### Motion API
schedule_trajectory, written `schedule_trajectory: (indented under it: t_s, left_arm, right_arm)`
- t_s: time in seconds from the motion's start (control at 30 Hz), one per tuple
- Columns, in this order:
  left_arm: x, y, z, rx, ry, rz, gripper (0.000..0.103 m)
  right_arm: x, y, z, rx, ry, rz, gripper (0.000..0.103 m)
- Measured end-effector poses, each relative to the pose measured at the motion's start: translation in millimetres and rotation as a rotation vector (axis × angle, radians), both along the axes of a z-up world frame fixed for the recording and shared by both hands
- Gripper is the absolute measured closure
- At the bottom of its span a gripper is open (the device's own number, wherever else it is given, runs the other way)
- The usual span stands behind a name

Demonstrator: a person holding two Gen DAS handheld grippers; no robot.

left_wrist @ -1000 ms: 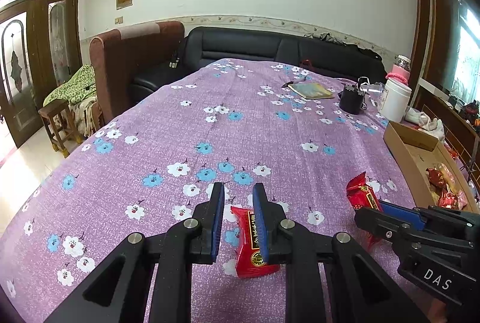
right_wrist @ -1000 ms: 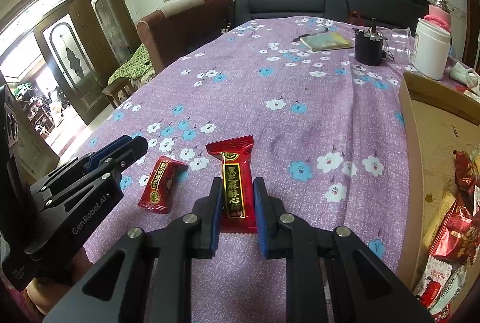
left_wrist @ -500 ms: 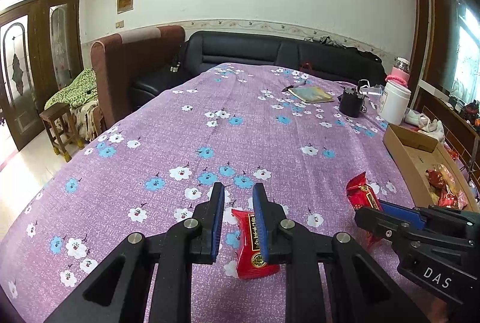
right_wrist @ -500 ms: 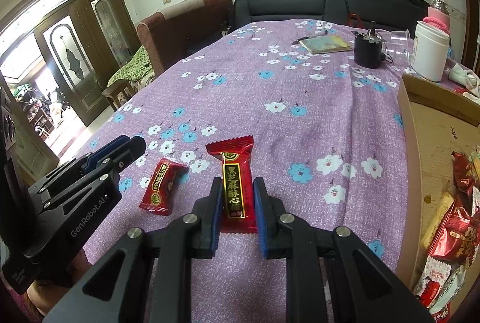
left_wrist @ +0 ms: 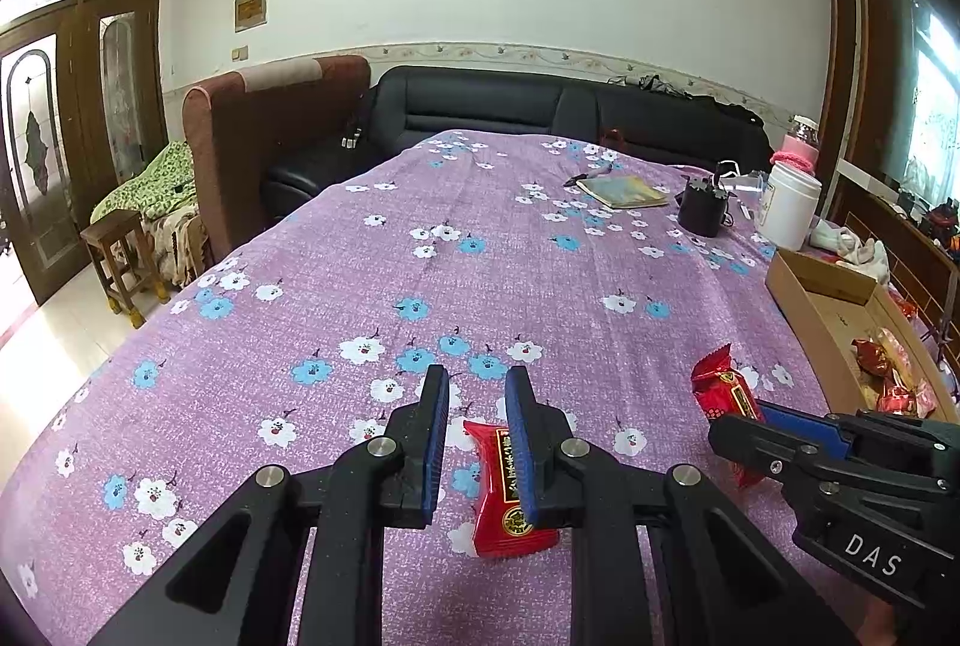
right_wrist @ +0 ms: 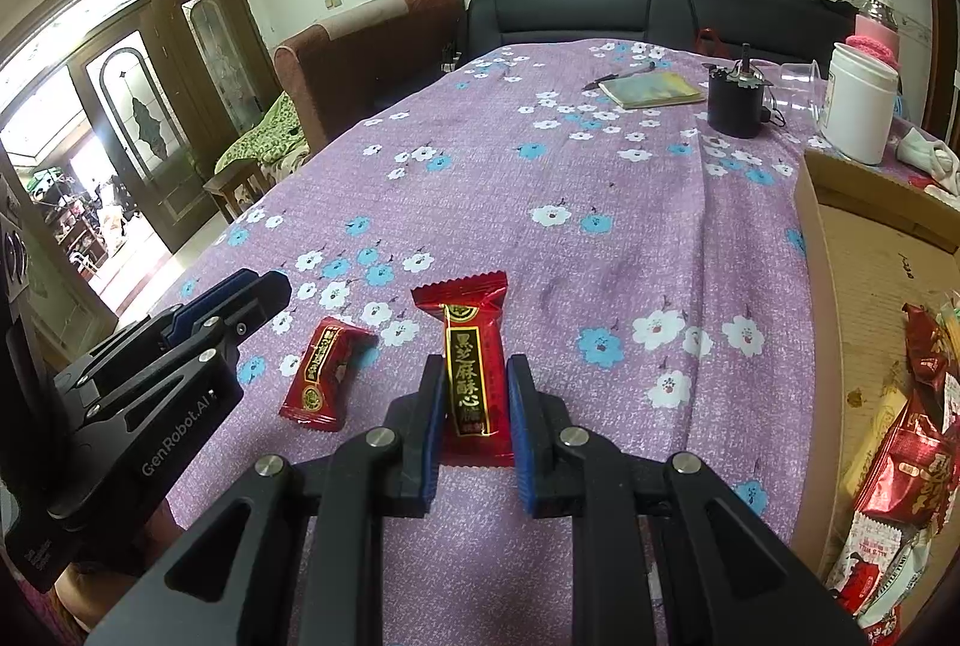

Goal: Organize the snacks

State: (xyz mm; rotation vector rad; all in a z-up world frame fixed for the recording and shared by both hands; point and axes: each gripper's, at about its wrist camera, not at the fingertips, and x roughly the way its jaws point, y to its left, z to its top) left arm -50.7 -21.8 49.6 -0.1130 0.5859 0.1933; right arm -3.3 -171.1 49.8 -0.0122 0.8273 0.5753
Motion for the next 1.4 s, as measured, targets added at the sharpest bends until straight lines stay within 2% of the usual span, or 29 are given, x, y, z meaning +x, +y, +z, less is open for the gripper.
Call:
schedule_trajectory:
  t_s: [0.93,1.03,1.1,1.2,1.4]
  left_arm:
    - [-4.7,-3.7,4.3,0.025,-0.025,0.01,0.083]
    - [-4.3,-5.2,5.7,0.0,-0.02,-0.021,0.083]
    - [-1.6,-9.1,8.7,-0.046,0.007,-0.073,0.083]
    - [-0.1,-23.1,18.2,-0.059,0.012,-0.133,0.083]
    - [10.8,-84.5,41.1,-0.112,0.012,-0.331,0.084]
  right_arm:
    - [-4.5,-8.8,15.1,0.027,-0.043,-0.031,0.084]
    - [-3.2,-18.2,23.9,0.066,-0.025,-0.043,0.084]
    - [-1.9,-29.2,33.9,0.098,-0.023,-0.06,0.084]
    - [-2.0,-58.6,51.2,0.102,-0.06,-0.115,0.084]
    - [6.0,-144.6,50.1,0.047,-0.098,-0.319,0.084]
